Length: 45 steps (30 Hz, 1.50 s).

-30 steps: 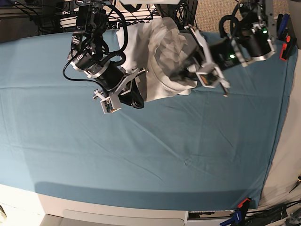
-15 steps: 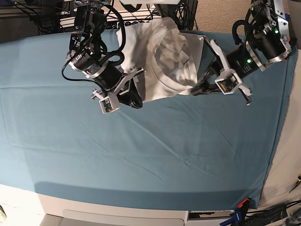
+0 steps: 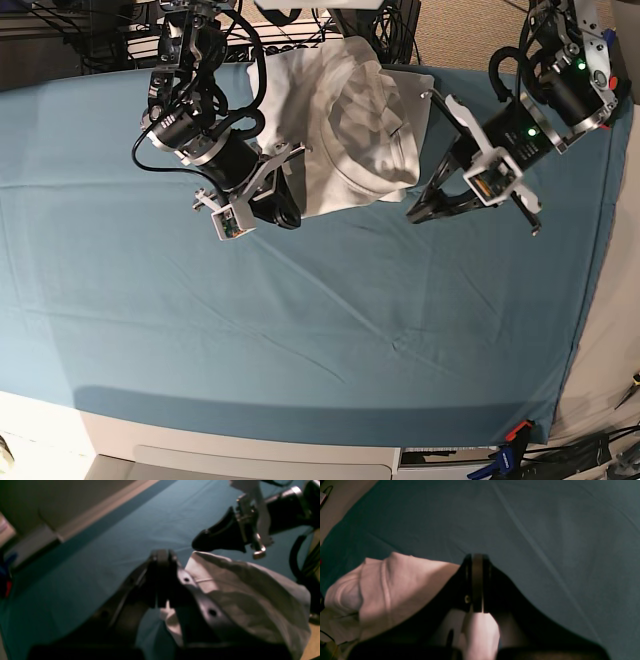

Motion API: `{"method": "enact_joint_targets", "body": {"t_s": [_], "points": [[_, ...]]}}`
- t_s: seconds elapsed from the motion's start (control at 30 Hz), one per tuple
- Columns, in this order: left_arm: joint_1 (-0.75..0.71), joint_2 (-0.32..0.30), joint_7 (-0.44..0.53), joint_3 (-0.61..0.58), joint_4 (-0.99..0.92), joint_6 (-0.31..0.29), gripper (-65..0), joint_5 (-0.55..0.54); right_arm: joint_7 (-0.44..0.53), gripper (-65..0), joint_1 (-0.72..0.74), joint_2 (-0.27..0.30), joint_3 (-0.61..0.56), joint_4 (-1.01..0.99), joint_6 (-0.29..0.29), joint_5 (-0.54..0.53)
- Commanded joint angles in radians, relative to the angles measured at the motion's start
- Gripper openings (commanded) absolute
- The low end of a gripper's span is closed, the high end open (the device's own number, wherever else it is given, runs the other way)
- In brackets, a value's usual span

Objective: Fold the T-shirt properly
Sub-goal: 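Open both grippers and withdraw them from the folded shirt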

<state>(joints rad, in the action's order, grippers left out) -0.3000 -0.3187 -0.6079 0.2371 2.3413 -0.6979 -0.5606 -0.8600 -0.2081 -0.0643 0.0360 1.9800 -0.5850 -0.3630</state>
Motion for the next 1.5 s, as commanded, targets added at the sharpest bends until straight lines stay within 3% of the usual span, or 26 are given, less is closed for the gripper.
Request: {"method": "enact_joint_targets", "body": {"t_s": [0.0,0.2,0.3,0.6,0.77,0.93,1.03,1.2,1.37,1.47], "points": [[0.018,-0.003,0.048,0.007,0.015,0.000,-65.0,-0.018,0.032,-65.0,0.011,-0.002,-0.001,0.014,-0.006,-0.007],[0.069,0.097,0.069,0.086,0.015,0.000,-65.0,-0.090,0.034,-65.0,0.008,-0.002,-0.001,0.014,-0.006,0.019],[0.070,0.114,0.070,0.093,0.015,0.000,-65.0,-0.076,0.034,-65.0,0.008,-0.002,-0.001,0.014,-0.006,0.020],[0.059,0.099,0.069,0.093,0.015,0.000,-65.0,-0.068,0.034,-65.0,0.008,0.000,-0.001,0.014,-0.006,0.025],[0.024,0.100,0.062,0.093,0.015,0.000,-65.0,-0.071,0.046,-65.0,0.008,0.042,0.003,0.014,-0.005,0.083],[-0.021,0.100,0.055,0.093,0.015,0.000,-65.0,-0.084,0.056,-65.0,0.009,0.062,0.073,0.014,-0.002,0.081],[-0.030,0.100,0.046,0.093,0.015,0.000,-65.0,-0.094,0.056,-65.0,0.009,0.062,0.136,0.014,-0.002,0.028],[-0.033,0.100,-0.121,0.093,0.015,0.000,-65.0,-0.265,0.056,-65.0,0.009,0.062,0.208,0.014,-0.002,-0.025],[-0.032,0.100,-0.143,0.093,0.015,0.000,-65.0,-0.333,0.056,-65.0,0.009,0.064,0.213,0.014,-0.003,-0.037],[-0.033,0.100,-0.155,0.093,0.015,0.000,-65.0,-0.320,0.056,-65.0,0.009,0.064,0.213,0.014,-0.003,-0.037]]}}
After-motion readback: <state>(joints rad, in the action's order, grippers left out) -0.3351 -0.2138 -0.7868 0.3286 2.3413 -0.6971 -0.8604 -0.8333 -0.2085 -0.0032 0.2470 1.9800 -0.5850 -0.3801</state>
